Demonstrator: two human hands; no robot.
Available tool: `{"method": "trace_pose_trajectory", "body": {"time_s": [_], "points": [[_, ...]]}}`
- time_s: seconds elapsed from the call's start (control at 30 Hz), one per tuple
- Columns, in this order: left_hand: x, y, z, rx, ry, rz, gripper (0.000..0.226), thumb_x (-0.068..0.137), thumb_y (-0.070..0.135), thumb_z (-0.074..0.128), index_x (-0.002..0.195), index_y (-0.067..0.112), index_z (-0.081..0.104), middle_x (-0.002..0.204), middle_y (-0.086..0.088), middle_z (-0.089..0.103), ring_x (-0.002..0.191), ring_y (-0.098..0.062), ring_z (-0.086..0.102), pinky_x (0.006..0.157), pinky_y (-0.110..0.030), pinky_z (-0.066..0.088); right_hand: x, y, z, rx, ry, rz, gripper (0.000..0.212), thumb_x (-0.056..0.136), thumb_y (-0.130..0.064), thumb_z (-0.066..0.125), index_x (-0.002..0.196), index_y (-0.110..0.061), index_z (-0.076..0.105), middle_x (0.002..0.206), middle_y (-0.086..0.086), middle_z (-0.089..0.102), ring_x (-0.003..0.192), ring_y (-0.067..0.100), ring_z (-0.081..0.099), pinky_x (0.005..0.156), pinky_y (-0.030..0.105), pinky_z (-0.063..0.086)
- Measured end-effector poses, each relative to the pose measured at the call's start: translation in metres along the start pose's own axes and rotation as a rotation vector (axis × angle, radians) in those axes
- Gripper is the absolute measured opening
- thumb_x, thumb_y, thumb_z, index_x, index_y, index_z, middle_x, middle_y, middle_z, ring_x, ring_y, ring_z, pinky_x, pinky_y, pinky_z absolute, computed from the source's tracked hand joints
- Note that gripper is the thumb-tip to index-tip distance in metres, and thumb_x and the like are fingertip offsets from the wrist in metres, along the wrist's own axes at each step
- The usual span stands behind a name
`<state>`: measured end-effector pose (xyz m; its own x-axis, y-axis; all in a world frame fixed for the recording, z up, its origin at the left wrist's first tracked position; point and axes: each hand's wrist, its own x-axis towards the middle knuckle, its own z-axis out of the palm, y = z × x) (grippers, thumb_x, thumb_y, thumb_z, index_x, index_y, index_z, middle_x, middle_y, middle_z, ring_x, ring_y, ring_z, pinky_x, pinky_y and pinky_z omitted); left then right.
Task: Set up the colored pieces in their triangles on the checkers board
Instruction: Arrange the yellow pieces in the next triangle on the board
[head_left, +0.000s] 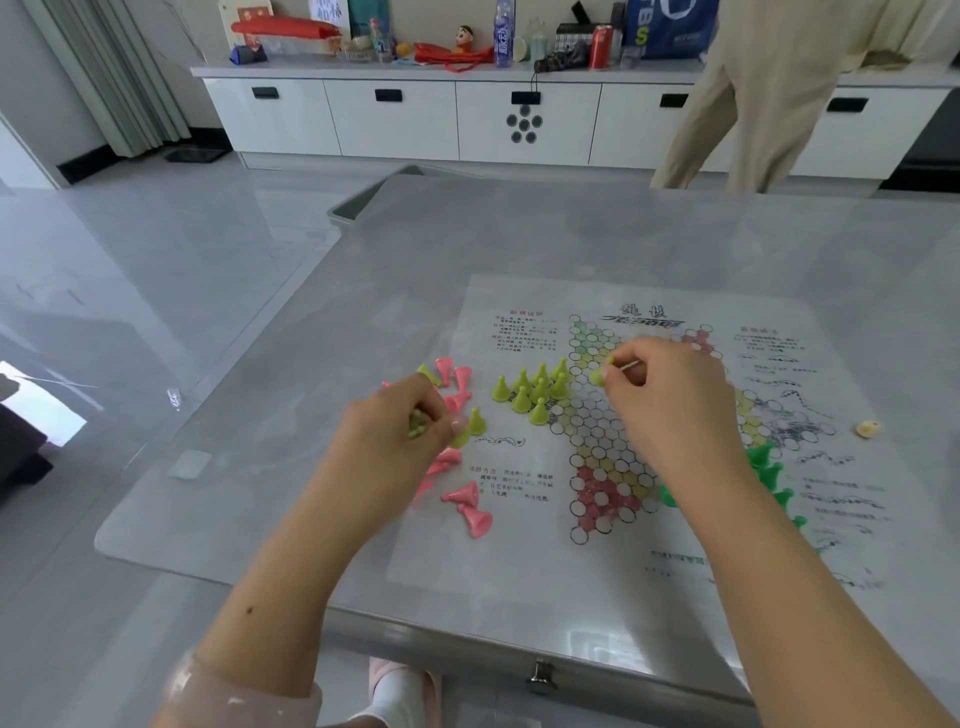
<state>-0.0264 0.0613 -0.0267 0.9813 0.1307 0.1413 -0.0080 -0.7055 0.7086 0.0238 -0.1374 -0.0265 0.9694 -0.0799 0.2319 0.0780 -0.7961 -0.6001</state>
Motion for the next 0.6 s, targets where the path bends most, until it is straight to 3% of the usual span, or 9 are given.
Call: {"method": "trace_pose_trajectory", "body": {"time_s": [0.17, 0.27, 0.37, 0.43, 0.5, 0.6], "points": [[-0.001, 0.004, 0.003, -0.054, -0.001, -0.038, 0.019, 0.089, 0.018, 0.055, 0.072, 0.010, 0.050, 0.062, -0.002, 0.051, 0.050, -0.002, 0.043, 0.047, -0.008, 0.033, -0.008, 0.000, 0.008, -0.053, -0.063, 0.023, 0.011, 0.088, -0.018, 0.055, 0.085, -0.015, 0.065, 0.078, 0.000, 0.066, 0.069, 0.016, 0.060, 0.059, 0.026, 0.047], [-0.002, 0.004, 0.004, -0.042, -0.012, -0.053, 0.025, 0.090, 0.020, 0.053, 0.068, 0.016, 0.045, 0.059, 0.003, 0.042, 0.050, -0.004, 0.040, 0.046, -0.009, 0.032, -0.010, -0.002, 0.018, -0.065, -0.088, 0.016, 0.012, 0.088, -0.021, 0.055, 0.085, -0.015, 0.065, 0.080, 0.000, 0.066, 0.071, 0.017, 0.060, 0.060, 0.025, 0.046], [-0.002, 0.004, 0.002, -0.049, -0.034, -0.076, 0.026, 0.092, 0.020, 0.051, 0.068, 0.019, 0.042, 0.062, 0.004, 0.046, 0.051, -0.006, 0.041, 0.045, -0.007, 0.033, -0.010, -0.002, 0.025, -0.090, -0.098, 0.009, 0.012, 0.088, -0.022, 0.054, 0.087, -0.016, 0.065, 0.084, 0.000, 0.065, 0.074, 0.017, 0.058, 0.059, 0.024, 0.041], [-0.002, 0.008, 0.000, -0.107, -0.059, -0.089, 0.024, 0.093, 0.017, 0.049, 0.070, 0.016, 0.042, 0.065, 0.008, 0.053, 0.050, 0.004, 0.051, 0.045, -0.003, 0.035, -0.010, -0.001, 0.028, -0.111, -0.103, 0.000, 0.013, 0.089, -0.023, 0.054, 0.087, -0.016, 0.064, 0.086, 0.000, 0.064, 0.077, 0.017, 0.056, 0.059, 0.024, 0.039], [-0.002, 0.011, -0.001, -0.142, -0.072, -0.096, 0.023, 0.093, 0.015, 0.047, 0.071, 0.015, 0.042, 0.065, 0.008, 0.056, 0.047, 0.018, 0.048, 0.045, -0.001, 0.034, -0.009, -0.002, 0.031, -0.125, -0.110, -0.011, 0.013, 0.089, -0.024, 0.054, 0.089, -0.017, 0.065, 0.089, 0.000, 0.063, 0.081, 0.017, 0.055, 0.060, 0.023, 0.038], [-0.002, 0.011, -0.002, -0.135, -0.060, -0.087, 0.023, 0.094, 0.013, 0.045, 0.071, 0.016, 0.041, 0.065, 0.007, 0.056, 0.047, 0.020, 0.046, 0.046, 0.000, 0.034, -0.009, -0.001, 0.032, -0.123, -0.110, -0.024, 0.013, 0.089, -0.024, 0.054, 0.093, -0.017, 0.065, 0.091, 0.000, 0.062, 0.083, 0.016, 0.055, 0.061, 0.023, 0.037]]}}
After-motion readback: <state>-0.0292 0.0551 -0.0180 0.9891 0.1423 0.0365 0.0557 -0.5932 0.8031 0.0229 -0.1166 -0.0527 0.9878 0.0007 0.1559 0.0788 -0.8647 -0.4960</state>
